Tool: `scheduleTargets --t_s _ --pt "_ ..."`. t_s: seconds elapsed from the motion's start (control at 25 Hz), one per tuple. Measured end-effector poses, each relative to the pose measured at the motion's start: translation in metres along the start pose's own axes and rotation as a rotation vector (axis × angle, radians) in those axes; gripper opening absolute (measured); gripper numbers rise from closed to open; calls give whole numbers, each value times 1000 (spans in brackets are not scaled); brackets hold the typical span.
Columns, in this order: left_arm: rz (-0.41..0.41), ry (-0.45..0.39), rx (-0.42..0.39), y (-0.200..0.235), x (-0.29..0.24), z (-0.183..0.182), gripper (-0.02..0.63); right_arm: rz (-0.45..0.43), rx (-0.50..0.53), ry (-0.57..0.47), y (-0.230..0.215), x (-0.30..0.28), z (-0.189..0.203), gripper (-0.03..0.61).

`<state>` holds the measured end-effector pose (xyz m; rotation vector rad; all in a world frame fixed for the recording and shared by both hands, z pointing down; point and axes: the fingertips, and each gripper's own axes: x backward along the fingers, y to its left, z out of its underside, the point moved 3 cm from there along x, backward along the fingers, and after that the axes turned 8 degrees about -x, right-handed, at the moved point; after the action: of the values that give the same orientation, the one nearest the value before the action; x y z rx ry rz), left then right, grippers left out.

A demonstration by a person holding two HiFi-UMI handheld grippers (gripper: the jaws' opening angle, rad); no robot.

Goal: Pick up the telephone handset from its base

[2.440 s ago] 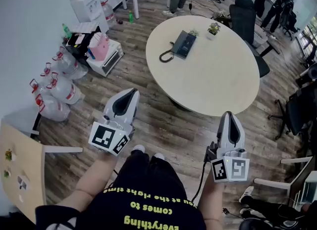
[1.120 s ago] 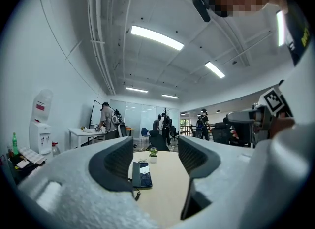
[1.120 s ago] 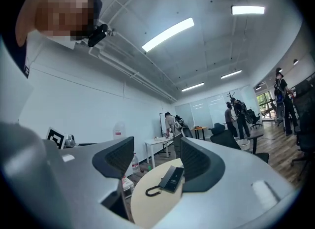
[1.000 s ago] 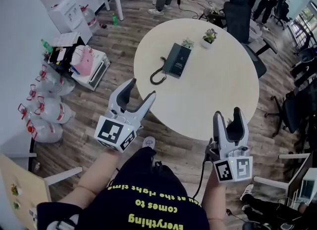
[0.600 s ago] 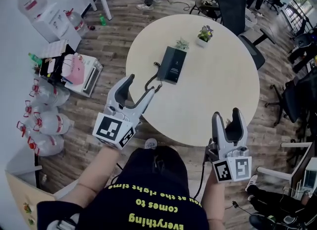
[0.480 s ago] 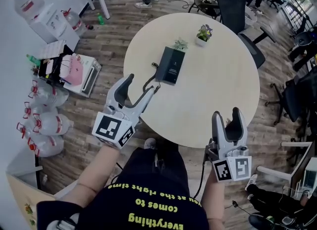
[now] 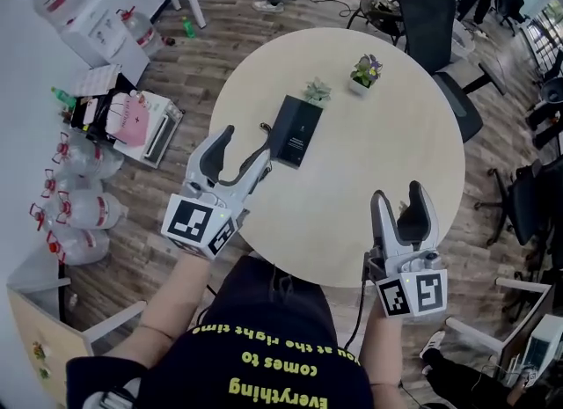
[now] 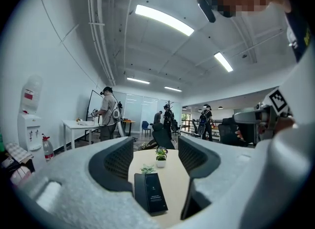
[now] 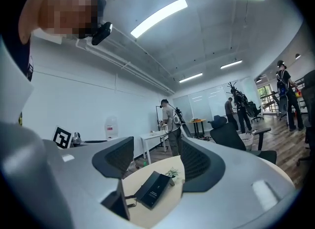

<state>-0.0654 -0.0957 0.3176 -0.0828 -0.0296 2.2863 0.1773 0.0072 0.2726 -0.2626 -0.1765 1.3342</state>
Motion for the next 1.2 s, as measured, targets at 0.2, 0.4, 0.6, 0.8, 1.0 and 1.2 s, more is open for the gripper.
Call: scheduleTargets --t_s 0.2,0.4,0.6,0.8,1.0,1.2 --pt "-47 44 0 1 -30 15 285 -39 -26 29 -31 -16 3 296" --pt "-49 88 4 4 -49 32 285 -44 -51 64 -48 -28 14 296" --pt "-8 130 21 9 -68 57 285 -10 -74 50 -55 -48 24 291" --pt "32 168 14 17 -84 79 285 22 -106 81 -61 -69 41 288" --pt "42 194 29 27 -100 103 285 33 -118 92 -66 -84 61 281" --pt "67 229 74 37 -119 132 285 49 -127 107 -70 -94 80 273"
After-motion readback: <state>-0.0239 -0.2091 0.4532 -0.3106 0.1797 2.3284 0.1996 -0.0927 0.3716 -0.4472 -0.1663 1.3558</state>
